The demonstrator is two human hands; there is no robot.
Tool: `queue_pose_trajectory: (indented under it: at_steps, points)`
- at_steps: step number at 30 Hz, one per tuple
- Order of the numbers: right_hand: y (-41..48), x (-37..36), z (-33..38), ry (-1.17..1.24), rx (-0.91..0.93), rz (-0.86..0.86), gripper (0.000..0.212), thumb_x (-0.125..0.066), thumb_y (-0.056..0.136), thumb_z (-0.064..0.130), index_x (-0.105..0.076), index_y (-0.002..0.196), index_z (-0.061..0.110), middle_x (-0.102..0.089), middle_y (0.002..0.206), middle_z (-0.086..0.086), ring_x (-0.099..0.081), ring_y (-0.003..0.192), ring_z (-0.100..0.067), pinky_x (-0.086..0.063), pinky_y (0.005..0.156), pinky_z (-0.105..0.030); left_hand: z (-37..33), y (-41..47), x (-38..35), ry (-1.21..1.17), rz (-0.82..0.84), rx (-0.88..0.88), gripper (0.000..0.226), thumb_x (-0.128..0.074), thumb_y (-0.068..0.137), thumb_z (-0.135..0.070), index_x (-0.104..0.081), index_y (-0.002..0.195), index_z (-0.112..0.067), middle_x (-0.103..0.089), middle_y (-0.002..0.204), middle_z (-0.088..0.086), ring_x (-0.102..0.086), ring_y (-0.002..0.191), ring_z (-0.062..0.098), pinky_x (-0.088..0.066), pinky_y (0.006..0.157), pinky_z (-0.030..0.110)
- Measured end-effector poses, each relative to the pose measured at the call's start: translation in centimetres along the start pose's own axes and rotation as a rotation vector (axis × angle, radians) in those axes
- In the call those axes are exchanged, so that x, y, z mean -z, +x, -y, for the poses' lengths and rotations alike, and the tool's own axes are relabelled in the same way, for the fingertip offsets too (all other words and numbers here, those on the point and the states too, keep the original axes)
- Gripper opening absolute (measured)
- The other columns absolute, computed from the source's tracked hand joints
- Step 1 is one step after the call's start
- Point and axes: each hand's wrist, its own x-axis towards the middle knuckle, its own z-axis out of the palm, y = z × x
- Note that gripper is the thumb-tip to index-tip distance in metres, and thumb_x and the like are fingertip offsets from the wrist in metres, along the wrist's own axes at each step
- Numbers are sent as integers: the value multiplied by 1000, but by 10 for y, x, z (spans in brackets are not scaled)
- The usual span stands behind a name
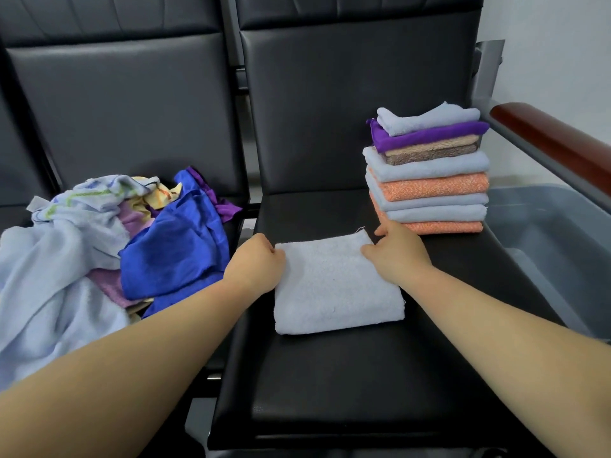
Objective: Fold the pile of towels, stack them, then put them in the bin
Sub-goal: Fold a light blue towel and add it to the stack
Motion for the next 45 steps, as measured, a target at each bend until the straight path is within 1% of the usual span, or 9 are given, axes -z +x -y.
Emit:
queue_pose_trajectory:
  at_steps: [3,9,15,17,22,28,35,42,45]
  points:
    - [-2,7,3,-236,-105,149,39,-59,94,52,-55,87,14,-59,89,1,-59,76,-17,-41,59,-30,-1,1,3,104,140,32,32,-54,95,-43,-56,86,-12,-62,78,-2,-57,66,15,-39,55,29]
    - [-18,9,18,-284,-83,293,34,-56,97,47,-54,89,15,-58,89,-2,-55,73,-16,-38,58,-28,-8,-7,4,-69,203,149,26,-61,93,-28,-63,111,-8,-65,109,7,-63,94,25,-54,79,35]
    - [-32,28,20,235,-5,193,41,-51,104,37,-44,141,20,-55,128,-1,-54,99,-15,-48,85,-34,-38,-29,30,-408,26,10,13,-49,102,-28,-51,101,-15,-61,99,6,-59,85,21,-48,67,34]
    - [-34,48,25,327,41,87,44,-50,106,38,-41,145,21,-55,126,2,-55,102,-13,-48,82,-34,-56,-32,43,-415,-52,-76,15,-46,103,-28,-47,98,-13,-57,91,3,-51,77,17,-42,63,33]
    - [-17,116,36,261,129,-101,21,-45,108,42,-42,120,24,-51,107,1,-44,82,-5,-33,61,-26,-124,-19,69,-478,-123,-230,20,-41,105,-28,-45,108,-9,-53,87,0,-48,72,14,-41,62,32]
    - [54,198,45,274,160,-271,25,-49,105,38,-49,117,16,-59,101,-1,-57,82,-17,-45,66,-35,-219,42,73,-547,-104,-288,20,-40,106,-30,-44,111,-11,-54,95,2,-50,77,15,-41,61,31]
    - [162,240,46,207,109,-285,25,-52,102,38,-56,107,13,-60,96,-2,-56,81,-19,-42,64,-34,-293,153,47,-577,-42,-147,20,-42,101,-23,-48,113,-8,-52,97,4,-47,76,18,-40,60,33]
    - [227,222,21,-14,-29,-213,41,-57,100,35,-45,66,14,-47,67,-3,-45,61,-19,-31,52,-32,-292,199,-1,-708,100,81,40,-58,96,-27,-50,124,-1,-56,96,8,-60,84,27,-47,67,33]
    - [209,219,20,-77,37,-318,32,-56,97,37,-54,73,16,-55,74,-2,-54,74,-25,-45,62,-34,-280,187,-1,-751,117,64,41,-57,92,-40,-49,115,-6,-59,96,8,-64,81,28,-52,62,33]
